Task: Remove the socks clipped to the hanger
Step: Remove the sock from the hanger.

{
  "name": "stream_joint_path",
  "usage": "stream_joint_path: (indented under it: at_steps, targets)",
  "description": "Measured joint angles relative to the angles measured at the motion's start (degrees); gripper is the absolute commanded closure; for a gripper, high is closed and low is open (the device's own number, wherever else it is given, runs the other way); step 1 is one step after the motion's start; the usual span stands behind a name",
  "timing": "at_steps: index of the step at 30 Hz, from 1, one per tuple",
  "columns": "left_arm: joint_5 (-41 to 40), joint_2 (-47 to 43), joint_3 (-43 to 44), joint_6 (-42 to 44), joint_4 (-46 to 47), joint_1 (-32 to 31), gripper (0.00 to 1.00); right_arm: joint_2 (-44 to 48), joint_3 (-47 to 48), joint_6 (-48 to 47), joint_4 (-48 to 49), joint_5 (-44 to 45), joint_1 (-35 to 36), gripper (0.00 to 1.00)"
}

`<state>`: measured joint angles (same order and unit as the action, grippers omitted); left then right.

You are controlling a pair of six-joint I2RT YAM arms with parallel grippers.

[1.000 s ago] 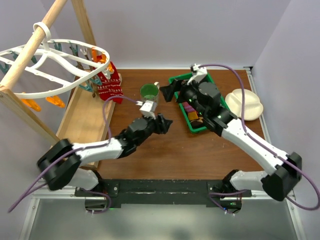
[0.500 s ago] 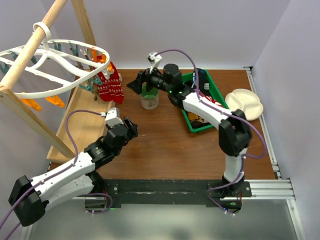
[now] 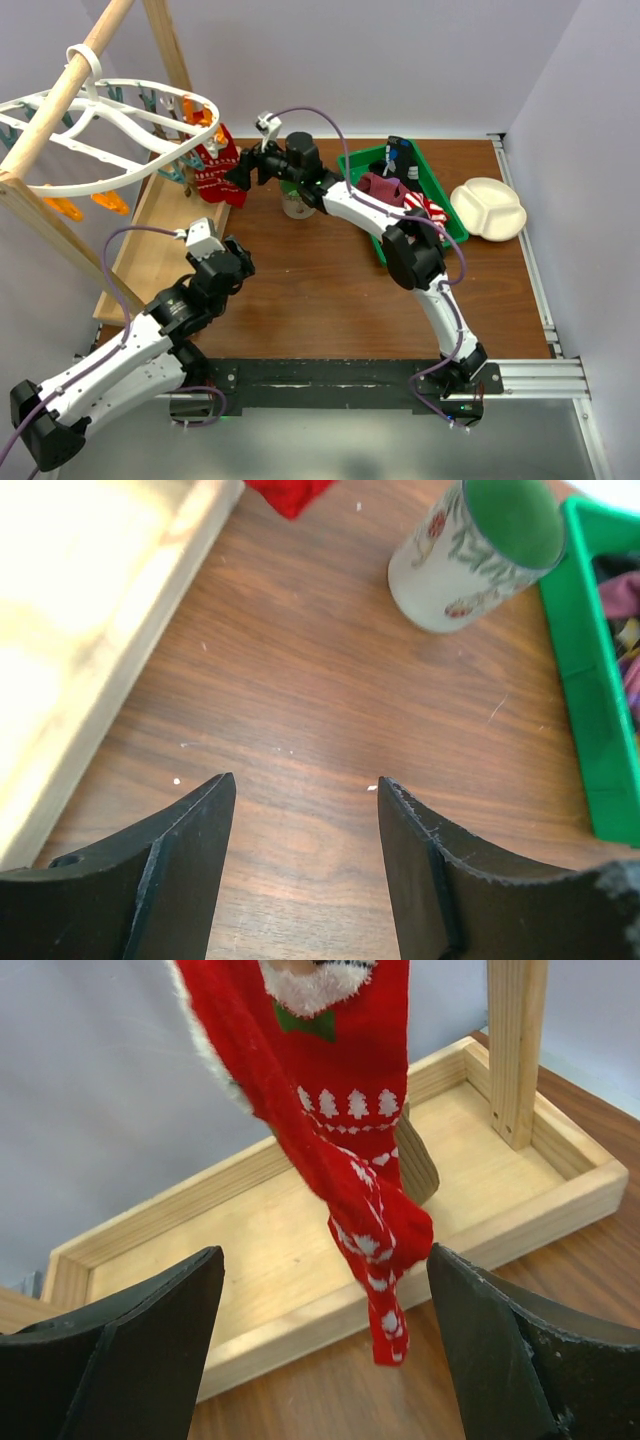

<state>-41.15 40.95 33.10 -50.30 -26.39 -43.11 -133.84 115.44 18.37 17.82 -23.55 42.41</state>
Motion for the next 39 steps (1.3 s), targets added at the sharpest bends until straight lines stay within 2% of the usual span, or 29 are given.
stream_joint_path:
  at_steps: [1, 4, 5, 9, 12, 16, 21, 23, 33, 39]
  targets:
    - [-0.37, -0.79, 0.37, 0.13, -0.61, 0.00, 0.36, -1.14, 1.16, 0.00, 0.09, 0.11, 0.26, 0.22]
    - [-1.42, -2.71, 1.97, 0.48, -2.45, 0.02, 0.36, -3.56, 3.08, 0.31, 0.24, 0.57, 0.96, 0.41]
    - [-1.68, -3.19, 2.45, 0.63, -2.78, 0.04, 0.36, -3.91, 3.32, 0.50, 0.22, 0.68, 1.11, 0.57]
    - [-2.56, -5.84, 3.98, 2.14, -4.07, 0.07, 0.36, -4.66, 3.89, 1.07, 0.48, 1.60, 1.64, 0.87]
    - [-2.78, -8.50, 4.02, 3.89, -4.44, 0.11, 0.36, -4.61, 4.24, 1.07, 1.05, 1.53, 1.68, 0.94]
    - [-2.73, -10.16, 4.26, 6.43, -4.20, 0.26, 0.36, -3.72, 3.54, 0.76, 1.42, 1.53, 1.68, 1.00]
    - [-1.51, -8.74, 5.44, 8.07, -4.59, 0.31, 0.40, -3.15, 3.43, 0.68, 1.42, 1.49, 1.68, 1.00]
    - [-0.94, -8.39, 6.95, 8.11, -5.57, 0.31, 0.37, -3.08, 3.43, 1.31, 1.46, 1.22, 1.68, 1.00]
    - [-3.32, -13.03, 11.08, 10.56, -8.72, 0.31, 0.36, -1.86, 6.12, 4.22, -1.53, -1.62, 1.68, 1.00]
    - [-4.52, -10.84, 11.15, 11.21, -8.59, 0.31, 0.35, 6.40, -2.43, 5.18, -0.39, -2.62, 1.77, 1.00]
